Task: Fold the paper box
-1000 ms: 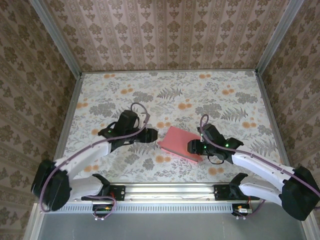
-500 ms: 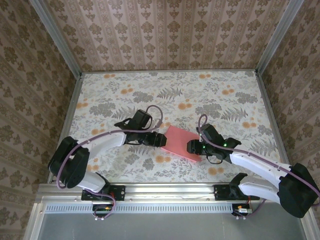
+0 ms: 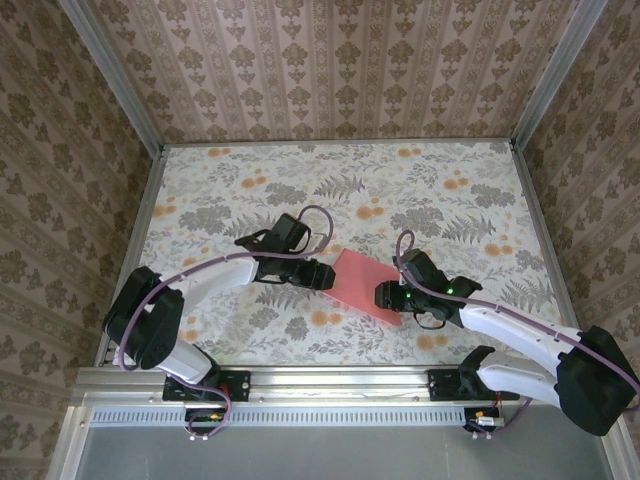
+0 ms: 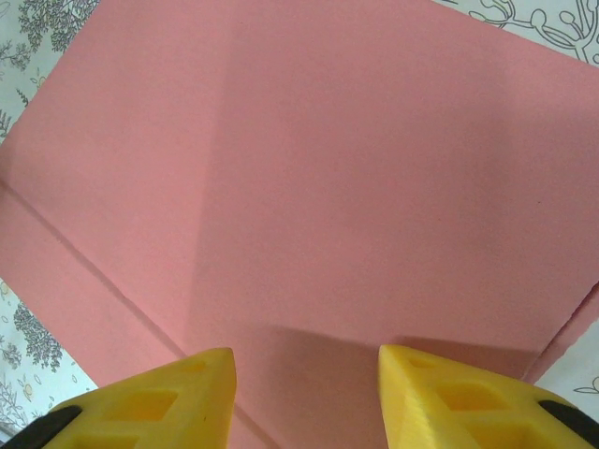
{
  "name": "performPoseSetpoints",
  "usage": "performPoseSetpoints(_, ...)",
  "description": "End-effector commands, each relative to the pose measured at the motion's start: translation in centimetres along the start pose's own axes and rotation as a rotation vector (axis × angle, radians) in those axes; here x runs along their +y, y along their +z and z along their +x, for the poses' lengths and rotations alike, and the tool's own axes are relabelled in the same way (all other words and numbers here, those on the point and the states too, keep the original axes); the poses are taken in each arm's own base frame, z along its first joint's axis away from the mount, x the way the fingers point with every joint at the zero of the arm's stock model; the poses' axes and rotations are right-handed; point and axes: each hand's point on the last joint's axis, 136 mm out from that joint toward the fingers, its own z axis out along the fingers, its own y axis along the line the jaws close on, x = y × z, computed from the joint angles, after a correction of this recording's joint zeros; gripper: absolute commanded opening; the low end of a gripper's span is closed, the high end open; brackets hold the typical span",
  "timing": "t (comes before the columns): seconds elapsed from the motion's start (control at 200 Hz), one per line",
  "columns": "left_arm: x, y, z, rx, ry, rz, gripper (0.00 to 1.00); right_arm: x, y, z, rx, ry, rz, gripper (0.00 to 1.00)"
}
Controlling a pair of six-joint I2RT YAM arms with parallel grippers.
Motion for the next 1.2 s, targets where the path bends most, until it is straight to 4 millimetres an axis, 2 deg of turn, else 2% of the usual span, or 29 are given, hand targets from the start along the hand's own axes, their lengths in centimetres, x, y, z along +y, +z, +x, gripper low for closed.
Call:
performPoseSetpoints(0.0, 1.0, -0.3, 0.3, 0.029, 0.037, -0.071, 0.57, -0.2, 0.1, 0.1, 0.003, -0.009, -0.001, 0.46)
performPoseSetpoints(0.2, -0.5, 0.6, -1.3, 0.002, 0.047, 0.014, 0.57, -0.2, 0.3, 0.1, 0.005, -0.008, -0.002, 0.46)
performPoseSetpoints(0.44, -0.5, 2.0, -2.0, 0.018, 0.041, 0.03, 0.58, -0.1, 0.3, 0.1, 0.003, -0.004, -0.008, 0.46)
performPoseSetpoints(0.89, -0.9, 2.3, -0.6, 0.058, 0.005, 0.078, 0.35, -0.1, 0.7, 0.0, 0.008, 0.001, -0.004, 0.46)
performPoseSetpoints(1.085, 0.0, 2.6, 0.3, 0.088, -0.003, 0.034, 0.35, -0.1, 0.8, 0.1, 0.012, -0.002, 0.001, 0.46)
performPoseSetpoints(1.195, 0.7, 2.7, 0.9, 0.111, -0.015, 0.004, 0.42, -0.3, 0.7, 0.1, 0.014, -0.004, 0.013, 0.46)
